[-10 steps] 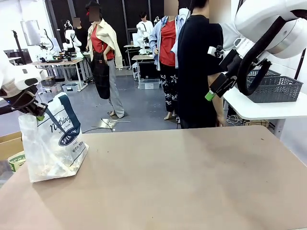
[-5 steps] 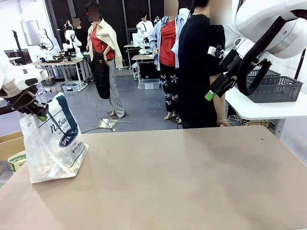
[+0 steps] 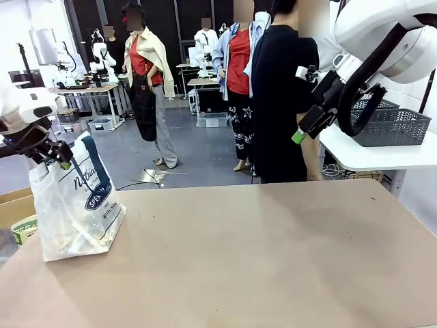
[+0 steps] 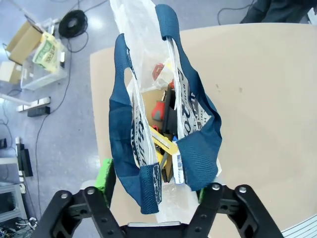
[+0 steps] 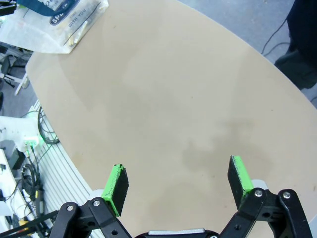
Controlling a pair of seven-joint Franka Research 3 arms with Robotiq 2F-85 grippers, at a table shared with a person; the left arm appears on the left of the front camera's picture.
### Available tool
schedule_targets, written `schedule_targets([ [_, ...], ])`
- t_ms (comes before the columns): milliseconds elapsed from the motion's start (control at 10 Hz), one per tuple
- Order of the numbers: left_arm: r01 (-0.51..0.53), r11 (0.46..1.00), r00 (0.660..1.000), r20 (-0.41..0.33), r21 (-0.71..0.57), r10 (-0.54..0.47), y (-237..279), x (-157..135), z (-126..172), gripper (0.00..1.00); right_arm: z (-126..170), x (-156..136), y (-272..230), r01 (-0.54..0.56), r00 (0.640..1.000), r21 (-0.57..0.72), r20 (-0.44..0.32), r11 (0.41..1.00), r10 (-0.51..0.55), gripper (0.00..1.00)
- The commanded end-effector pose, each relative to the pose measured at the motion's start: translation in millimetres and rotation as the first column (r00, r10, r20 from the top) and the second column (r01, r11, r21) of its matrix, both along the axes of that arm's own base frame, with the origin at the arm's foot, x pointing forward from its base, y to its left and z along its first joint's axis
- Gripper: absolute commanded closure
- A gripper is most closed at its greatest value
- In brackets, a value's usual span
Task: Transfer purchased items from the store into the shopping bag.
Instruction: Move the Reusable shopping bag to the right side of the table.
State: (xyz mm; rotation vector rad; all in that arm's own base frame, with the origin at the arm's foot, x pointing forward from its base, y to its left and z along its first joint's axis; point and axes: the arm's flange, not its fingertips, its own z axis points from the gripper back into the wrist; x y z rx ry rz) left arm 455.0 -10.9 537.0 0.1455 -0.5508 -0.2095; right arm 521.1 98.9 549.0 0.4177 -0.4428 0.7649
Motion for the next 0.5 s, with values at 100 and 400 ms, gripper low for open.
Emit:
schedule_targets([
  [100, -0.020, 1.000, 1.000, -0.010, 0.004, 0.020, -7, -2, 16, 0.00, 1, 0, 1, 0.010, 1.000, 0.010, -0.011, 1.000, -0.010, 0.00],
  [400, -0.026, 1.000, 1.000, -0.012, 0.012, 0.026, -9, -5, 23, 0.00, 1, 0, 1, 0.010, 1.000, 0.010, -0.011, 1.000, -0.010, 0.00],
])
